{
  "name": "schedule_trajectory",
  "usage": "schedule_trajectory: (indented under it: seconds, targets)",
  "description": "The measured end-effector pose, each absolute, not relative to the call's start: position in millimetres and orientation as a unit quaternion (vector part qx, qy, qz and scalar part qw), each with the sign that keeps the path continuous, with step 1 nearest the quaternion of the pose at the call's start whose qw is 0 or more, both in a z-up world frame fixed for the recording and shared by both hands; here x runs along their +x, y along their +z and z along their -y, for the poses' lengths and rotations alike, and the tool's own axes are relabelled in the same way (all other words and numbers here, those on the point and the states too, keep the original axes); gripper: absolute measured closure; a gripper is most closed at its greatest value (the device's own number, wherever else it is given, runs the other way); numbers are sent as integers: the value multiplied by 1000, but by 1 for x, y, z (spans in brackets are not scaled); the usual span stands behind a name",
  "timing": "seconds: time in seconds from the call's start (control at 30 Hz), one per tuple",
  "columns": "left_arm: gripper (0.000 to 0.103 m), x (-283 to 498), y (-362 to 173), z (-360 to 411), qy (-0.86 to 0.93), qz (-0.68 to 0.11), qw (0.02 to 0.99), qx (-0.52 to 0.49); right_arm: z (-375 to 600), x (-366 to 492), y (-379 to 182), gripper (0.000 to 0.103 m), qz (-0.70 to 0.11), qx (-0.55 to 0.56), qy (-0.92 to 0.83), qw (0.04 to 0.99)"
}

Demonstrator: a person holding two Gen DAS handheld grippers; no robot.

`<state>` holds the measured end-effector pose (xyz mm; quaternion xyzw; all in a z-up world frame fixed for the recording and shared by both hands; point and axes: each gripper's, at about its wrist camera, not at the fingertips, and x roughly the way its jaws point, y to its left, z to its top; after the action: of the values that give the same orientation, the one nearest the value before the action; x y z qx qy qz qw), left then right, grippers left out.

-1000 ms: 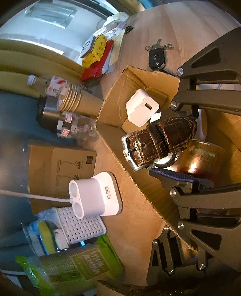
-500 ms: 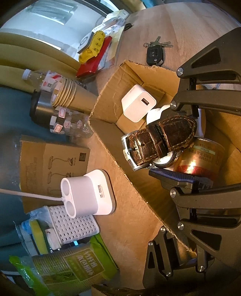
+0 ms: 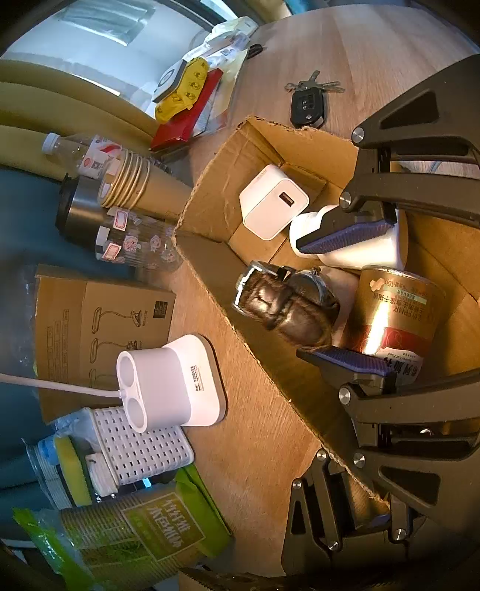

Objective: Organize rigid objects
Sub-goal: 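Lower the brown watch into the box and open the right tool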

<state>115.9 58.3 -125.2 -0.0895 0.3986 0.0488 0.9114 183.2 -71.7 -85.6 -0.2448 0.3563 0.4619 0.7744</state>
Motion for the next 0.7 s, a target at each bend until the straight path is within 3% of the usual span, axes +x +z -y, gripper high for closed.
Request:
schedule_trajectory:
  seconds: [0.17, 0.7]
  targets:
    - [91, 116, -125, -58, 49, -399, 911, -89, 75, 182, -83, 43, -351, -238, 463, 778]
    - [91, 116, -126, -58, 49, -398, 911, -90, 100, 193, -69, 42, -340, -209, 440, 804]
